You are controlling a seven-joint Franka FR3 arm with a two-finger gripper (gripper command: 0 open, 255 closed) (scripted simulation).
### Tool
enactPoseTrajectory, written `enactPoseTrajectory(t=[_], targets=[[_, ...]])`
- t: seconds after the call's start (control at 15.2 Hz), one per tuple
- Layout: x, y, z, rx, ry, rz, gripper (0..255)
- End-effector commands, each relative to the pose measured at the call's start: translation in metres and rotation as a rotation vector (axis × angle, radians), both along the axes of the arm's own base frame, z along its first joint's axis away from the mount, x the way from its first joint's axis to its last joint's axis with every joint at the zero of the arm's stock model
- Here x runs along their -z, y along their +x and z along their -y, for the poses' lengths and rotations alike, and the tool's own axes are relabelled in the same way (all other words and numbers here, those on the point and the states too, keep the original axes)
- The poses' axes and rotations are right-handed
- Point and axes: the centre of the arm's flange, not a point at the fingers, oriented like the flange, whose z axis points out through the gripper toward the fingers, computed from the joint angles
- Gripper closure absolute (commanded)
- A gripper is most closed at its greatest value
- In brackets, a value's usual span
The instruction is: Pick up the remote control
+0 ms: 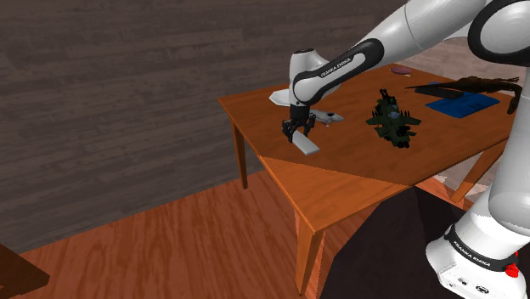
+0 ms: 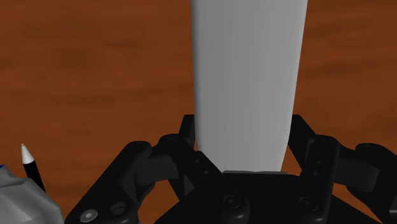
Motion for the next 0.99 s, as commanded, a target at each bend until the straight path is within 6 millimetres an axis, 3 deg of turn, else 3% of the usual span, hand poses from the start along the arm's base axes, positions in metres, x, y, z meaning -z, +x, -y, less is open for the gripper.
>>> enactPoseTrajectory(t=[0.0,0.26,0.92], targets=[[0.0,0.0,0.0,0.0,0.0,0.0,255],[0.0,0.0,0.0,0.0,0.0,0.0,255],[-0.053,0.0,0.0,0.0,0.0,0.0,255]])
